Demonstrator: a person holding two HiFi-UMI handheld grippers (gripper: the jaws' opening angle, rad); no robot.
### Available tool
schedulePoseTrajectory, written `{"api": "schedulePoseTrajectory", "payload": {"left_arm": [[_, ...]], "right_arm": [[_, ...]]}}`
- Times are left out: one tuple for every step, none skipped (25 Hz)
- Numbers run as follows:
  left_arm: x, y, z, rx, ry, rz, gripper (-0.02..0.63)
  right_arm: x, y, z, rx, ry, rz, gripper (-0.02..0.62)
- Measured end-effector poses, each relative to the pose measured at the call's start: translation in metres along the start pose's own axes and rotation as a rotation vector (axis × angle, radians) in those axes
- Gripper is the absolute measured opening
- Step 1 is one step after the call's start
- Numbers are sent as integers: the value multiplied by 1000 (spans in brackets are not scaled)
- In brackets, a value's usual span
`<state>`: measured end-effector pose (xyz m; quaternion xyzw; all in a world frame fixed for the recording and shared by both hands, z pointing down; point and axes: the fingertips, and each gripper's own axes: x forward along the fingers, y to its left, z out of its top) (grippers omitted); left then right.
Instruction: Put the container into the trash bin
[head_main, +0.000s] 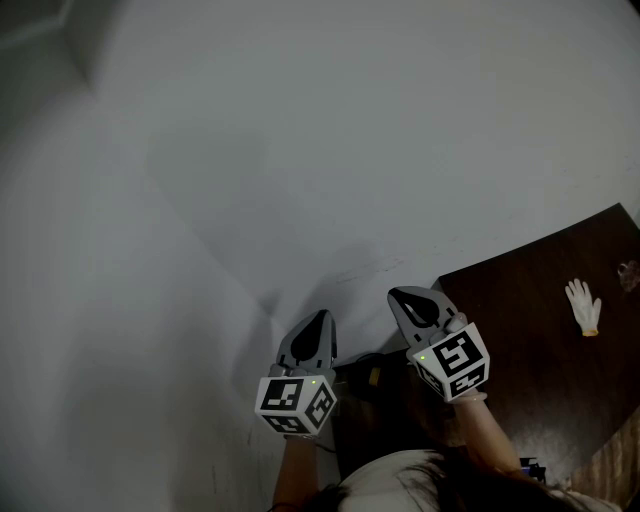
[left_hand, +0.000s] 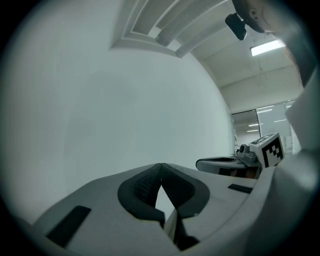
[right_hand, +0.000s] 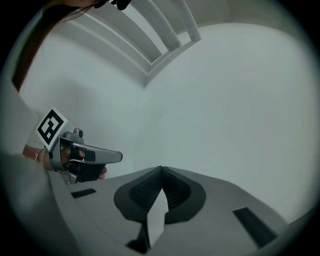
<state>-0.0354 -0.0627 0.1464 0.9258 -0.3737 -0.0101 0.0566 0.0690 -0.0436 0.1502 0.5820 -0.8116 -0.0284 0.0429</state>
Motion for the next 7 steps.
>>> {"api": "schedulePoseTrajectory", "payload": {"left_arm": [[1, 0, 0, -1, 1, 1, 20], [1, 0, 1, -1, 2, 2, 20], [1, -1, 1, 0, 3, 3, 20], [1, -1, 2, 0, 4, 5, 20], [1, -2, 3, 0, 4, 7, 20], [1, -3, 3, 0, 5, 8, 20], [1, -3, 4, -1, 5, 9, 20]], "right_arm": [[0, -1, 0, 2, 1, 0, 6], [0, -1, 1, 4, 1, 0, 6], [-1, -2, 2, 6, 0, 1, 6], [-2, -2, 2, 8, -1, 2, 6], [-2, -3, 3, 11, -3, 2, 6], [-3, -3, 4, 13, -4, 3, 6], [-3, -4, 4, 14, -5, 4, 6]]}}
